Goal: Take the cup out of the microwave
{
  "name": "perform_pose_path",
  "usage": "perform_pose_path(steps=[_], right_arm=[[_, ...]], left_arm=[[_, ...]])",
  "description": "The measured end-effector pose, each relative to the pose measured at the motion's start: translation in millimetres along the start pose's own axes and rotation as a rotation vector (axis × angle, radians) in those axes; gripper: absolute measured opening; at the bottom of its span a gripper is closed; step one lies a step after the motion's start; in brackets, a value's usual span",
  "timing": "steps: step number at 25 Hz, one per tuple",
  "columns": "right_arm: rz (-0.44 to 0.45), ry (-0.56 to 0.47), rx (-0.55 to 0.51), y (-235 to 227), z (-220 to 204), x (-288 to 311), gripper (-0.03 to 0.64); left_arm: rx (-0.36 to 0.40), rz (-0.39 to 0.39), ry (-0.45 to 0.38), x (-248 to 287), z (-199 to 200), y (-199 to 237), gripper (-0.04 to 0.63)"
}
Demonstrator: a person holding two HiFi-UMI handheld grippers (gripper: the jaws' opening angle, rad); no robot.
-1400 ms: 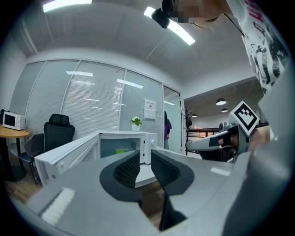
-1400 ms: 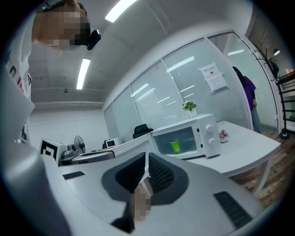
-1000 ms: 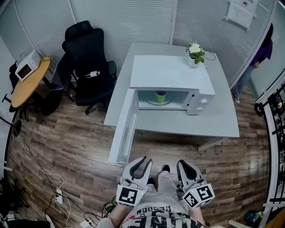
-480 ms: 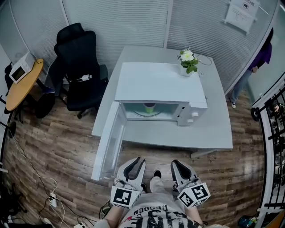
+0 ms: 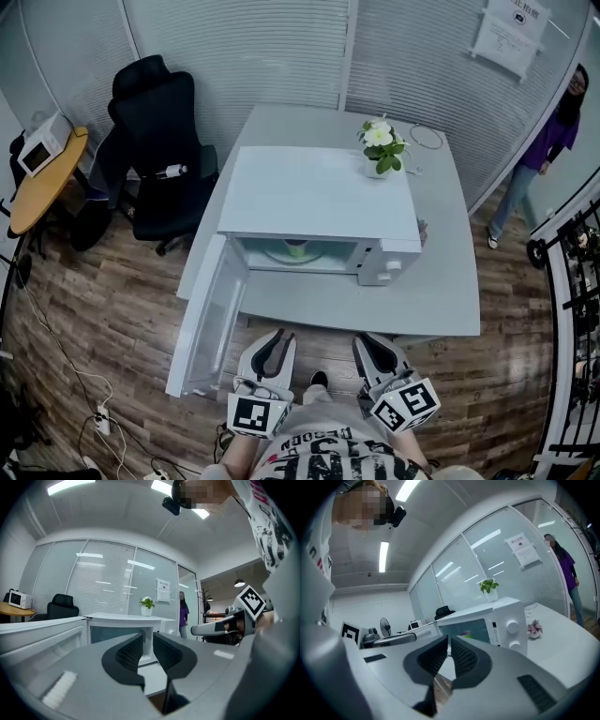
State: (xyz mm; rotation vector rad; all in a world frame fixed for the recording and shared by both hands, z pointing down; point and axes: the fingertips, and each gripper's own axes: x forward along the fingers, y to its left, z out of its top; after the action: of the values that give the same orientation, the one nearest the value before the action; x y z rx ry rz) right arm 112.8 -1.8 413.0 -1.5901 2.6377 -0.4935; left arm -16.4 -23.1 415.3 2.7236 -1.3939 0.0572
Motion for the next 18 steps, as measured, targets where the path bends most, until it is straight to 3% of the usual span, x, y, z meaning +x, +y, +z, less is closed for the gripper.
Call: perform_pose_path(steps=[7, 11, 15, 18], right_arm=[[0.042, 0.005, -0.013, -18.2, 6.0, 4.3, 0.028], [0.035, 0.012, -0.012, -28.3, 5.5, 3.5, 0.028], [0.035, 0.029, -0.003, -31.8, 0.6, 3.1, 0.028], [0.029, 0.04, 0.006, -34.7, -2.8, 4.0, 0.028]], left_arm=[[0.015, 0.062, -0.025, 14.7, 8.1, -0.1, 0.077], [-0.003, 0.064, -0.005, 20.5, 10.9, -7.4, 0.077], [0.038, 0.073, -0.04, 24.0, 15.4, -4.5, 0.075], [0.029, 0.07, -0.031, 27.9, 12.7, -3.9, 0.075]])
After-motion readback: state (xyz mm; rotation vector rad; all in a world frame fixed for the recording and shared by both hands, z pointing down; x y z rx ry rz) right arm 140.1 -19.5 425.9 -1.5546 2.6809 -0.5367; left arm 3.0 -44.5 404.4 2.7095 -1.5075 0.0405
